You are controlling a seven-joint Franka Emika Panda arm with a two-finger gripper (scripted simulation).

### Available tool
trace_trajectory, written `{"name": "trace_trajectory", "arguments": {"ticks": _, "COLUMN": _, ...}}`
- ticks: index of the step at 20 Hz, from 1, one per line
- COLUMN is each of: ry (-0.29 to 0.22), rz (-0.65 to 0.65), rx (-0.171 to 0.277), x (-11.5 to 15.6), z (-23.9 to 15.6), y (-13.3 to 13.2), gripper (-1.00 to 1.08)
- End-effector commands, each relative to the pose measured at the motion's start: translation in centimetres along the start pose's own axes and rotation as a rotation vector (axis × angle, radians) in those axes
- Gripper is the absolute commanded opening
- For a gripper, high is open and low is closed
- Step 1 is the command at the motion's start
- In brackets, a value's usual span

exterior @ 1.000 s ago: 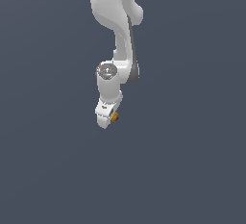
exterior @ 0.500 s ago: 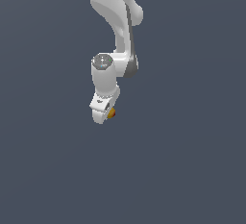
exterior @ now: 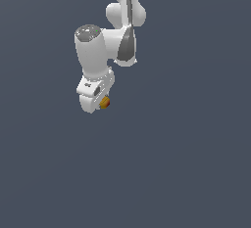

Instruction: Pick up the object and move it to a goal position.

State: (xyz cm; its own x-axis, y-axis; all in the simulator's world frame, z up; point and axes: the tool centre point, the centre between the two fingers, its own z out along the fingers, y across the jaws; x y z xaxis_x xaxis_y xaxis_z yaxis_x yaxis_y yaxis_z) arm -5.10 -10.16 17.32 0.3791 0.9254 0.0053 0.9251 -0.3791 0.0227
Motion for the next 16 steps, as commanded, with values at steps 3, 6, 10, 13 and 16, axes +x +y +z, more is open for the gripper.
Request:
{"name": "trace_trajectory", "arguments": {"ticks": 3, "ry": 0.002, "rz": -0.002, "rx": 0.003, "x": -1.7, "z": -5.0, "y": 0.4, "gripper": -1.00}}
{"name": "trace_trajectory", "arguments": {"ticks": 6, "ry": 0.002, "rz": -0.002, "rx": 0.005, "x": -2.9, "z": -8.2, "y": 0.7, "gripper": -1.00}}
{"name": "trace_trajectory", "arguments": {"ticks": 10, "ry": 0.002, "rz": -0.003, "rx": 0.008, "x": -4.4, "z": -12.3, "y": 1.2, "gripper": -1.00}}
{"name": "trace_trajectory", "arguments": {"ticks": 13, "ry": 0.001, "rz": -0.003, "rx": 0.010, "x": -5.5, "z": -15.3, "y": 1.5, "gripper": -1.00}}
{"name": "trace_trajectory", "arguments": {"ticks": 16, "ry": 0.001, "rz": -0.003, "rx": 0.012, "x": -6.6, "z": -18.3, "y": 1.9, "gripper": -1.00}}
